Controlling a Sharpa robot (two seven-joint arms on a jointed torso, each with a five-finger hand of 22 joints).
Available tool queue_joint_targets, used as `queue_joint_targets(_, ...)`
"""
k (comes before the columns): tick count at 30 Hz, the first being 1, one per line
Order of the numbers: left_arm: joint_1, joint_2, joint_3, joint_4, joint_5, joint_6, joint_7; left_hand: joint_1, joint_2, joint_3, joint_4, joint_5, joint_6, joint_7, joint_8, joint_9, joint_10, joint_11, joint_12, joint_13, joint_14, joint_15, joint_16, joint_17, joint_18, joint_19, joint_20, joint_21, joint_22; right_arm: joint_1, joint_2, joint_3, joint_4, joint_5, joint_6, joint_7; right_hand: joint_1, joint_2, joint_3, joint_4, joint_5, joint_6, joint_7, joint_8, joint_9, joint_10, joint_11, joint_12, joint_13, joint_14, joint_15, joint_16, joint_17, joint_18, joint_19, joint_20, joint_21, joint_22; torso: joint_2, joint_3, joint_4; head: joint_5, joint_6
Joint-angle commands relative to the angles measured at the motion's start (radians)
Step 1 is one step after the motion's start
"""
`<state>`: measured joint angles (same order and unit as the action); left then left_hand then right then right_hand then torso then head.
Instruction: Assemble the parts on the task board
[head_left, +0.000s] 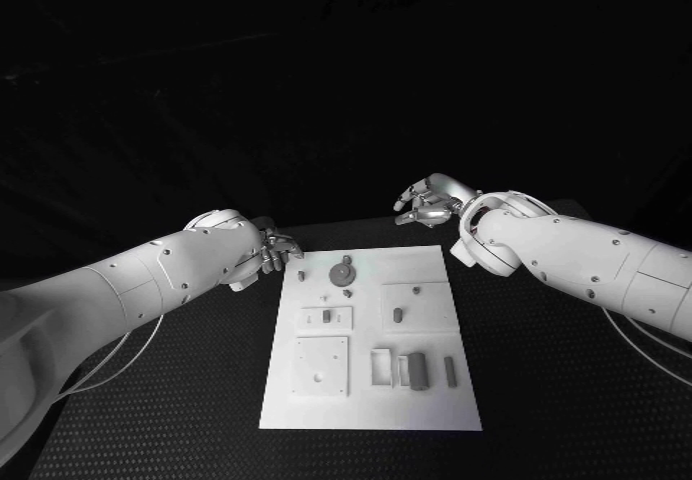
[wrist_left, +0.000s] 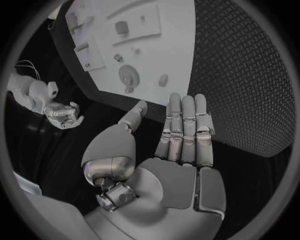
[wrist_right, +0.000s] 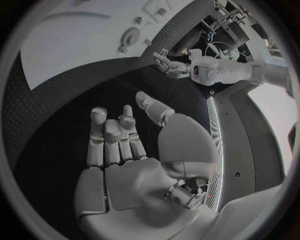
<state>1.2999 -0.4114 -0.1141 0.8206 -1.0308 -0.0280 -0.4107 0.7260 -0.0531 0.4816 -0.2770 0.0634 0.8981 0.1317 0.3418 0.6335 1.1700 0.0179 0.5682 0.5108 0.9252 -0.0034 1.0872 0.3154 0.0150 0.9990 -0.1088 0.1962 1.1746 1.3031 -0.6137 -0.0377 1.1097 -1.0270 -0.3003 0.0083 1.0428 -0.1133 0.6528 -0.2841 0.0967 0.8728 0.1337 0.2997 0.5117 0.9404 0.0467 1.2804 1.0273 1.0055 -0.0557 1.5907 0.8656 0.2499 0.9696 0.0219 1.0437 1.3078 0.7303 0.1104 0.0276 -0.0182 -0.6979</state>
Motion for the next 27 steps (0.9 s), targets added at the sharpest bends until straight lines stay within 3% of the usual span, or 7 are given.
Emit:
queue_joint_targets(1, -0.011, 0.017, -0.002, -0.028, -0.014, 0.056, 0.028, -0.011, -0.015, -0.004, 0.007, -0.006, -0.008, 0.002, 0.003, -0.003, -0.002, 0.008, -0.008, -0.002, -0.007, 0.005, -0.007, -0.001, -0.010, -0.001, 0.010, -0.008, -0.002, -0.001, 0.003, 0.001, -0.002, 0.001, 0.012, 0.008, -0.002, 0.008, -0.007, 0.001, -0.002, 0.013, 0.020, -0.006, 0.002, -0.007, -0.003, 0.004, -0.001, -0.001, -0.004, 0.001, -0.001, 0.012, 0.002, 0.008, -0.002, 0.009, 0.000, 0.0011, -0.0003, -0.003, -0.001)
queue_joint_targets(4, -0.021, 0.031, -0.005, -0.047, -0.014, 0.052, 0.040, -0.031, -0.025, -0.010, 0.021, -0.009, -0.008, 0.003, 0.000, -0.010, -0.003, 0.008, -0.015, -0.002, -0.010, 0.007, -0.010, 0.000, -0.008, -0.003, 0.013, -0.015, -0.004, -0.001, 0.003, 0.001, -0.001, 0.001, 0.013, 0.008, -0.002, 0.008, -0.007, 0.001, -0.002, 0.013, 0.020, -0.006, 0.002, -0.007, -0.003, 0.005, -0.001, -0.001, -0.004, 0.001, -0.001, 0.012, 0.002, 0.008, -0.002, 0.009, 0.000, 0.0011, 0.0001, -0.005, -0.001)
queue_joint_targets(8, -0.034, 0.047, -0.006, -0.065, -0.006, 0.042, 0.051, -0.065, -0.039, -0.019, 0.043, -0.014, -0.049, 0.012, -0.034, -0.031, -0.005, 0.016, -0.025, -0.003, -0.017, 0.011, -0.012, 0.002, -0.005, -0.005, 0.017, -0.024, -0.005, -0.001, 0.004, 0.001, 0.000, 0.001, 0.013, 0.007, -0.001, 0.008, -0.007, 0.001, -0.002, 0.013, 0.020, -0.006, 0.002, -0.007, -0.003, 0.005, -0.002, -0.001, -0.003, 0.002, -0.001, 0.012, 0.002, 0.008, -0.002, 0.009, 0.000, 0.0001, 0.0011, -0.007, -0.002)
queue_joint_targets(13, -0.040, 0.057, -0.006, -0.071, 0.005, 0.039, 0.062, -0.088, -0.043, -0.022, 0.056, -0.015, -0.043, 0.015, -0.037, -0.038, -0.003, 0.018, -0.028, -0.001, -0.017, 0.011, -0.011, 0.004, -0.003, -0.004, 0.017, -0.028, -0.004, -0.001, 0.006, 0.001, 0.000, 0.001, 0.014, 0.007, -0.001, 0.009, -0.006, 0.001, -0.002, 0.012, 0.020, -0.006, 0.002, -0.007, -0.003, 0.005, -0.002, 0.000, -0.003, 0.002, -0.001, 0.012, 0.002, 0.008, -0.002, 0.009, 0.000, -0.0004, 0.0007, -0.009, -0.003)
queue_joint_targets(19, -0.040, 0.068, -0.006, -0.086, 0.010, 0.045, 0.061, -0.095, -0.039, -0.020, 0.061, -0.015, -0.041, 0.014, -0.041, -0.042, 0.001, 0.018, -0.030, 0.000, -0.016, 0.010, -0.009, 0.006, -0.001, -0.001, 0.017, -0.029, -0.002, -0.001, 0.010, 0.001, -0.001, 0.001, 0.014, 0.007, -0.001, 0.009, -0.006, 0.000, -0.002, 0.012, 0.020, -0.006, 0.002, -0.006, -0.003, 0.005, -0.002, 0.000, -0.003, 0.002, -0.002, 0.012, 0.002, 0.008, -0.002, 0.009, -0.001, -0.0008, 0.0011, -0.009, -0.003)
queue_joint_targets(27, -0.045, 0.077, -0.006, -0.115, 0.003, 0.053, 0.058, -0.078, -0.014, -0.010, 0.046, -0.014, -0.035, 0.015, -0.045, -0.049, 0.003, 0.018, -0.034, 0.002, -0.016, 0.010, -0.008, 0.009, -0.001, 0.000, 0.017, -0.032, 0.003, -0.001, 0.009, 0.001, 0.004, 0.001, 0.015, 0.007, 0.000, 0.009, -0.006, 0.000, -0.002, 0.012, 0.020, -0.006, 0.002, -0.006, -0.002, 0.005, -0.003, 0.000, -0.003, 0.002, -0.002, 0.012, 0.002, 0.008, -0.002, 0.009, 0.000, -0.0014, 0.0021, -0.009, -0.004)
